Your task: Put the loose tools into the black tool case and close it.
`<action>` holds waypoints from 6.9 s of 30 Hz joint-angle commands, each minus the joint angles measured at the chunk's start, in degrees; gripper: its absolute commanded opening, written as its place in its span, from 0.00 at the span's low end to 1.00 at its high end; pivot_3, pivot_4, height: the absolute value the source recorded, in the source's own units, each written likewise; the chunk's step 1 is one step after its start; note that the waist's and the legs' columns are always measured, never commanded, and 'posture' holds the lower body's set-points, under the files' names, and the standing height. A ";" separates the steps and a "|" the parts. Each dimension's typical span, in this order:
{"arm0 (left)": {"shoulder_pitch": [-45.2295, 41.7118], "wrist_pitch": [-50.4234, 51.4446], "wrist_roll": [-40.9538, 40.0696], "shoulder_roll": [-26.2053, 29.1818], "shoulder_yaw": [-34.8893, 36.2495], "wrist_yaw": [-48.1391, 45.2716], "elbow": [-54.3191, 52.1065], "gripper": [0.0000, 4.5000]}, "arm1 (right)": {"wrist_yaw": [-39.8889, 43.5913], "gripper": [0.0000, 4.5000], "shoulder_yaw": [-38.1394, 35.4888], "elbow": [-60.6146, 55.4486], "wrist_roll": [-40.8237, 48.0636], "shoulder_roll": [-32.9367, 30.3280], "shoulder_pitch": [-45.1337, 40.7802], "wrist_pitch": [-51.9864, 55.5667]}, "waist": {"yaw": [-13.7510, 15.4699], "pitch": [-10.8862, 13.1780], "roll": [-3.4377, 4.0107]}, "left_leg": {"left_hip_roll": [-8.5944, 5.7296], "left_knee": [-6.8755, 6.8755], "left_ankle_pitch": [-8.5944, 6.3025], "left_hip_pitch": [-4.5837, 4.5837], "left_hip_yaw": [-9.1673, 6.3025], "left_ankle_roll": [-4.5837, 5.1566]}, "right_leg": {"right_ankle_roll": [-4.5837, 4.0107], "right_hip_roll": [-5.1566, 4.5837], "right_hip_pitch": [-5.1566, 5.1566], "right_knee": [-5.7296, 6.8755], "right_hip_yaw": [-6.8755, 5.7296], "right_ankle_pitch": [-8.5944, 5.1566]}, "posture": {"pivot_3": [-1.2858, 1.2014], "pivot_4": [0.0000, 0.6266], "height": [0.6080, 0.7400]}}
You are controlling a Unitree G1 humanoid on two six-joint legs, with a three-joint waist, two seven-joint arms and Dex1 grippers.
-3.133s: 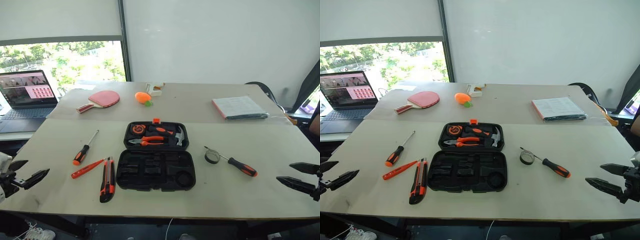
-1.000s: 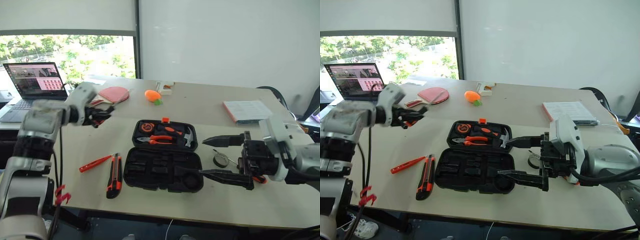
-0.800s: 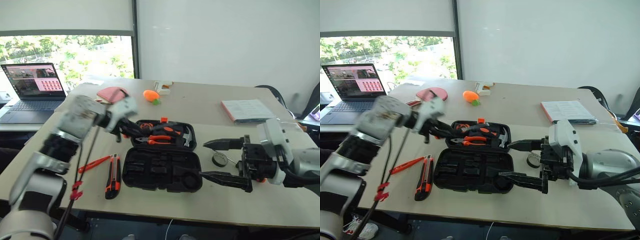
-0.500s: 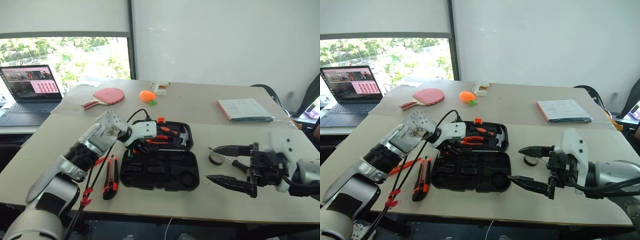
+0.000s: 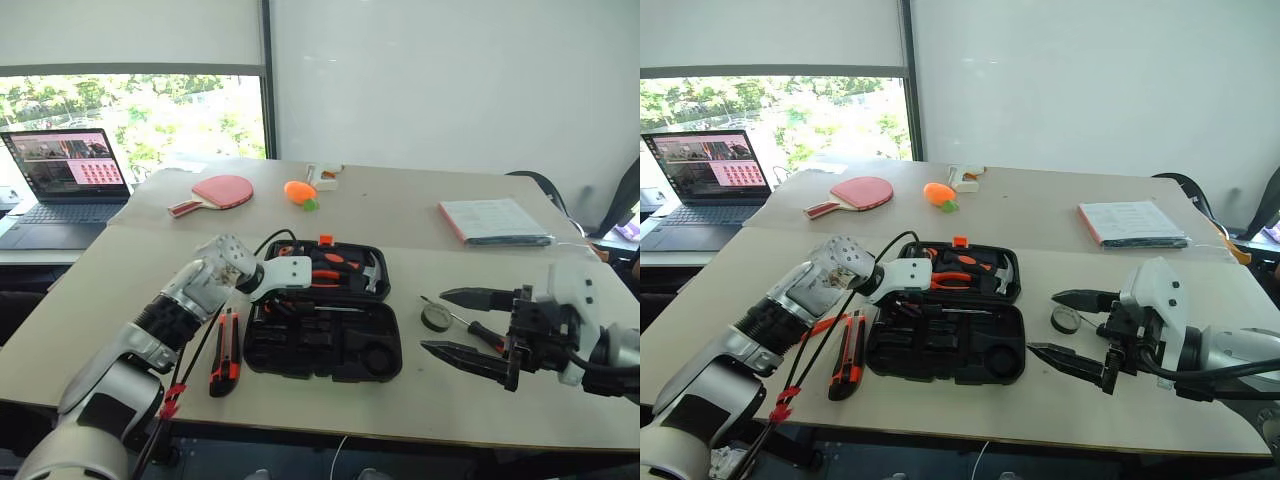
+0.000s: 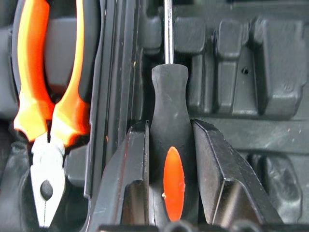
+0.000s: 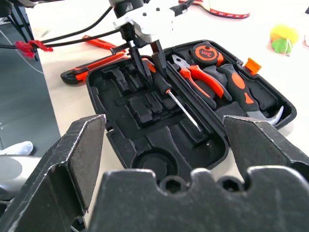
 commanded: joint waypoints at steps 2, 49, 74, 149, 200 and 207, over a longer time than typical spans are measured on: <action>-0.84 -1.52 1.85 -0.59 0.75 0.07 0.89 0.19 | -1.18 1.00 -1.00 -1.38 1.36 0.05 -1.11 -0.67 | 0.02 0.00 0.00 | 0.00 0.00 0.00 0.01 -0.01 0.00 | 0.00 0.00 0.00 0.01 0.00 0.00 | 0.52 0.24 0.98; -5.12 -13.84 7.93 -7.57 1.70 -2.23 13.42 0.01 | -1.71 1.00 0.85 -0.39 -1.33 1.63 0.05 -1.88 | 0.34 -0.02 0.04 | 0.00 0.06 -0.02 -0.03 -0.08 0.03 | 0.01 0.01 0.03 0.02 -0.05 0.00 | 0.52 0.24 0.98; -5.70 -8.99 6.05 -6.71 5.09 -6.71 9.56 0.01 | -1.49 1.00 0.87 -0.63 -2.50 2.89 0.59 -1.61 | 0.30 -0.03 0.05 | 0.00 0.06 -0.02 -0.02 -0.09 0.03 | 0.01 0.03 0.02 0.04 -0.05 0.00 | 0.52 0.24 0.98; -7.51 13.49 -31.97 -0.12 27.38 -18.79 -3.40 0.98 | 16.97 1.00 -29.07 21.99 -22.44 -0.17 30.69 -7.22 | 0.07 -0.32 0.62 | -0.06 0.08 -0.03 0.21 -0.10 0.17 | 0.15 0.05 0.31 -0.13 0.05 -0.11 | 0.52 0.24 0.98; 0.42 9.67 -33.73 12.33 27.55 -12.18 -14.30 1.00 | 17.47 0.23 31.91 33.70 -37.77 -1.58 -37.51 0.71 | -2.60 0.01 1.30 | 0.19 -0.05 -0.02 0.42 -0.08 0.15 | -0.11 0.43 0.13 0.15 0.28 -0.13 | 0.52 0.24 0.98; 2.90 9.26 -33.54 15.52 28.53 -12.60 -15.62 1.00 | 20.39 0.23 51.13 37.04 -47.38 9.69 -47.97 -5.27 | -1.18 0.15 1.37 | 0.33 0.01 -0.02 -0.05 -0.14 0.15 | -0.34 0.58 -0.24 0.15 0.19 -0.12 | 0.52 0.24 0.98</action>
